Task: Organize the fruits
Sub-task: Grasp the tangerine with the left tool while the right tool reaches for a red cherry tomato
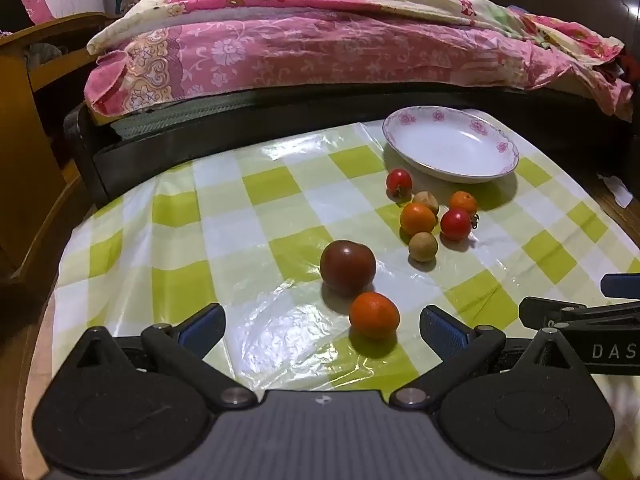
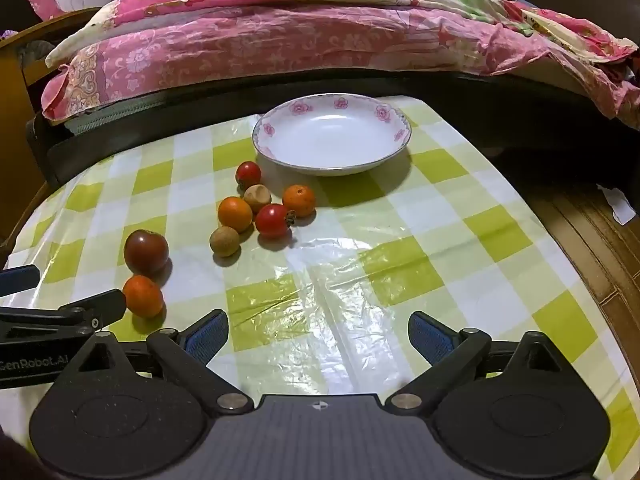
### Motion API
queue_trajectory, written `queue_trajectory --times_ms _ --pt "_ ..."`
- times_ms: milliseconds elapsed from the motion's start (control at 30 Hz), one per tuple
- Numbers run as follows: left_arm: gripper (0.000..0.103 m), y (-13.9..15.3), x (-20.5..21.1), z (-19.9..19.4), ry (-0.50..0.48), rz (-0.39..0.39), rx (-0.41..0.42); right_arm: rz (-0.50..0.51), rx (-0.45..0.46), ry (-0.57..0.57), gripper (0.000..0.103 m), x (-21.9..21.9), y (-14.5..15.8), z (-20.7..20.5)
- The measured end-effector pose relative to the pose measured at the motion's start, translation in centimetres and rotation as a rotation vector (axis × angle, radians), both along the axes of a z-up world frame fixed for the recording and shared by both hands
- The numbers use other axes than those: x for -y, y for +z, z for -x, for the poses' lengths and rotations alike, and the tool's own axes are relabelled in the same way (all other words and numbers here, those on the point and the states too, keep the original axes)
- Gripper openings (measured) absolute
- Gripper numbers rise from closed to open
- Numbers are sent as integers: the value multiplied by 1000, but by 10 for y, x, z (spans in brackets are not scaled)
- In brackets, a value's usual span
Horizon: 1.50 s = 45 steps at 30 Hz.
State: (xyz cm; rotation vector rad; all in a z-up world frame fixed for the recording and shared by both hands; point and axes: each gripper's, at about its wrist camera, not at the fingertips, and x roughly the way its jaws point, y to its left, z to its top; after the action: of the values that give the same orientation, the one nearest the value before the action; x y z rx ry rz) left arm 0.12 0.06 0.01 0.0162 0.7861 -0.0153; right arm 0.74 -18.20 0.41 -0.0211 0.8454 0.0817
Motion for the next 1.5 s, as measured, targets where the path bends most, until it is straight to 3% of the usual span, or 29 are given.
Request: queue_trajectory --times_ms 1500 --pt "103 -11 10 -5 -63 21 18 19 -7 -2 87 5 -5 -7"
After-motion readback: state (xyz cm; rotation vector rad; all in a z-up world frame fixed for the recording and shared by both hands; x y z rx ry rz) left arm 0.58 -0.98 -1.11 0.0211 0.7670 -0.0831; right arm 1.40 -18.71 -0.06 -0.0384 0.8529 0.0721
